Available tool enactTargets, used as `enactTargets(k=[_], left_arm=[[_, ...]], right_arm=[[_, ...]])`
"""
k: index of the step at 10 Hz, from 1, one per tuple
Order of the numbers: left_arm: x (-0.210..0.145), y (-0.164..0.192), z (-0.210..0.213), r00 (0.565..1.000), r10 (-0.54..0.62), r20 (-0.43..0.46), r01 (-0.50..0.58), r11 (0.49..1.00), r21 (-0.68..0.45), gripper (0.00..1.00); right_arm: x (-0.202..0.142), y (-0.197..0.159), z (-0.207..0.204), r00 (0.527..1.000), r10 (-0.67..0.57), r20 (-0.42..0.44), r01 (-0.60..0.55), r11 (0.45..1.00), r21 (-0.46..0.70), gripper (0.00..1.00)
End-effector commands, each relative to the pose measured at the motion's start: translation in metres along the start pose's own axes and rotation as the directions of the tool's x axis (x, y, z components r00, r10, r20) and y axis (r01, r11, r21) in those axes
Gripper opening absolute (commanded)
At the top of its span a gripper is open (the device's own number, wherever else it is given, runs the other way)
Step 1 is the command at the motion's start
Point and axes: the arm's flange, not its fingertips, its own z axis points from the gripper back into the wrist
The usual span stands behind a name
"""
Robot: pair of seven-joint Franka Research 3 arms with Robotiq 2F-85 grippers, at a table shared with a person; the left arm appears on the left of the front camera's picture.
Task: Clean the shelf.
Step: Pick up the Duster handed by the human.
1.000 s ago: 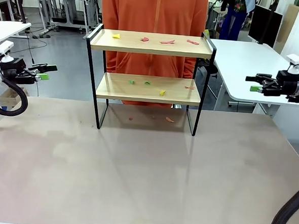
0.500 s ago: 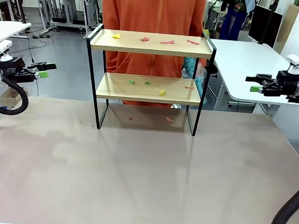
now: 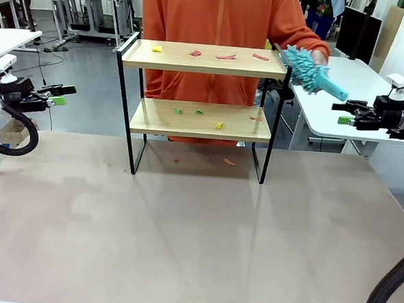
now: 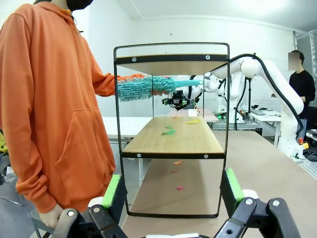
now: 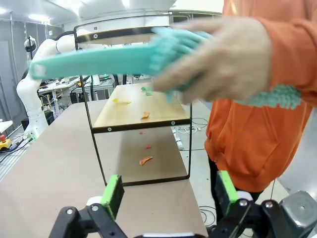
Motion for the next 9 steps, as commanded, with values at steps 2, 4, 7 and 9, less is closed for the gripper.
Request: enactTargets(k=[2,4,7,9], left_arm=[[0.0011,-0.0007,-0.0004,1.000,-0.009,-0.006,0.009,1.000,-0.008,1.00],[0.0011,-0.0007,-0.0004,1.000,-0.009,-0.006,0.009,1.000,-0.008,1.00],[0.0011,-0.0007,-0.0004,1.000,-0.009,-0.006,0.009,1.000,-0.008,1.00],[0.0011,-0.0007,-0.0004,1.000,-0.009,-0.006,0.009,1.000,-0.008,1.00]], right_arm=[[0.0017,-0.0002,-0.0005,1.000,0.003,0.002,-0.003,1.000,0.000,1.00],[0.0017,-0.0002,-0.0005,1.000,0.003,0.002,-0.003,1.000,0.000,1.00],[0.0017,-0.0002,-0.0005,1.000,0.003,0.002,-0.003,1.000,0.000,1.00],[0.0017,-0.0002,-0.0005,1.000,0.003,0.002,-0.003,1.000,0.000,1.00]])
